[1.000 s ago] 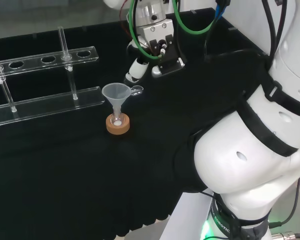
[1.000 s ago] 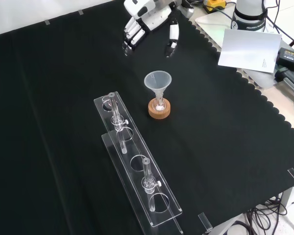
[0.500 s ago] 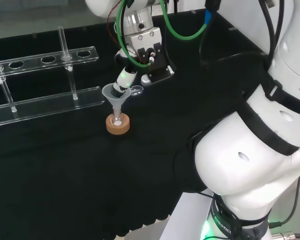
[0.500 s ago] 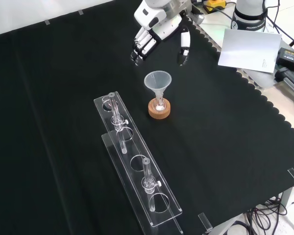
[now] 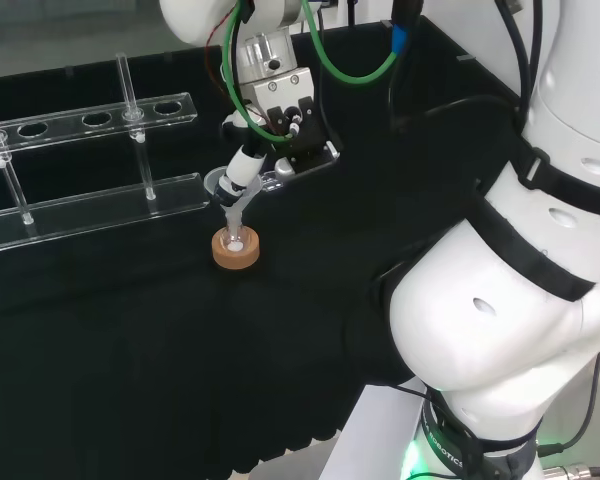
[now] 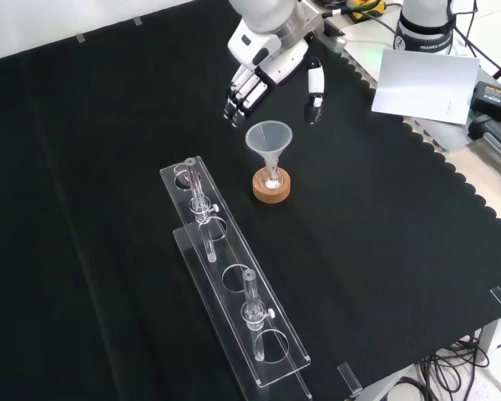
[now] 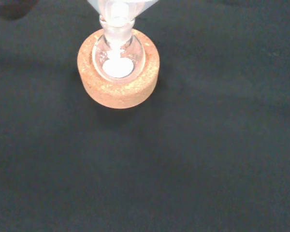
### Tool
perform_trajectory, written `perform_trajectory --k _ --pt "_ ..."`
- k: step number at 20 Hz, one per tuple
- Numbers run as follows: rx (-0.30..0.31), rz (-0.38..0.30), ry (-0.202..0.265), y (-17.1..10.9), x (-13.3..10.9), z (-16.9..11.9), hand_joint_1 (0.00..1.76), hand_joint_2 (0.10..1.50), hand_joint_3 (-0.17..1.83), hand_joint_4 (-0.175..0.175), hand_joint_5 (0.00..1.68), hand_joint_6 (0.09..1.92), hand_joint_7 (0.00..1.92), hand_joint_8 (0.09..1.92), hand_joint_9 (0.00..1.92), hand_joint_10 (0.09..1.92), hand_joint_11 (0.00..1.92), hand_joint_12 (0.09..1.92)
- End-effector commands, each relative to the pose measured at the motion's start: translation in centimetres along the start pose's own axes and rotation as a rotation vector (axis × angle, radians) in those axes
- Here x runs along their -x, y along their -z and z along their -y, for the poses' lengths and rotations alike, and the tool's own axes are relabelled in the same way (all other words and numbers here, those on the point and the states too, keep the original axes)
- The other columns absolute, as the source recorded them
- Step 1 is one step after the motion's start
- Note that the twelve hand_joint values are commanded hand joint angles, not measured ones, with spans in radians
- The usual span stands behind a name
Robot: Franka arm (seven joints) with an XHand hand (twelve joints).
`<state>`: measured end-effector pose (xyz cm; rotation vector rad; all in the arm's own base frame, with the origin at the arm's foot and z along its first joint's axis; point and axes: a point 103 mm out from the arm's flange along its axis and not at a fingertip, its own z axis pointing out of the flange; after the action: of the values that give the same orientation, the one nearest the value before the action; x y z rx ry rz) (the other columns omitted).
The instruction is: Remove the funnel from the round-bottom flask.
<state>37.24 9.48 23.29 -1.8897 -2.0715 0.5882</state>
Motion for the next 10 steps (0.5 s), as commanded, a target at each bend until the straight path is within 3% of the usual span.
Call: perform_trajectory --k 1,10 --pt "-0.007 -0.007 0.020 -0.3 -0.2 -0.9 0.58 0.69 0.20 0.038 0.00 0.09 0.00 0.09 0.00 0.75 0.24 1.47" --pt "-0.006 0.015 0.037 -0.8 -0.5 -2.5 0.59 0.68 0.19 0.039 0.00 0.09 0.00 0.09 0.00 0.72 0.23 1.48"
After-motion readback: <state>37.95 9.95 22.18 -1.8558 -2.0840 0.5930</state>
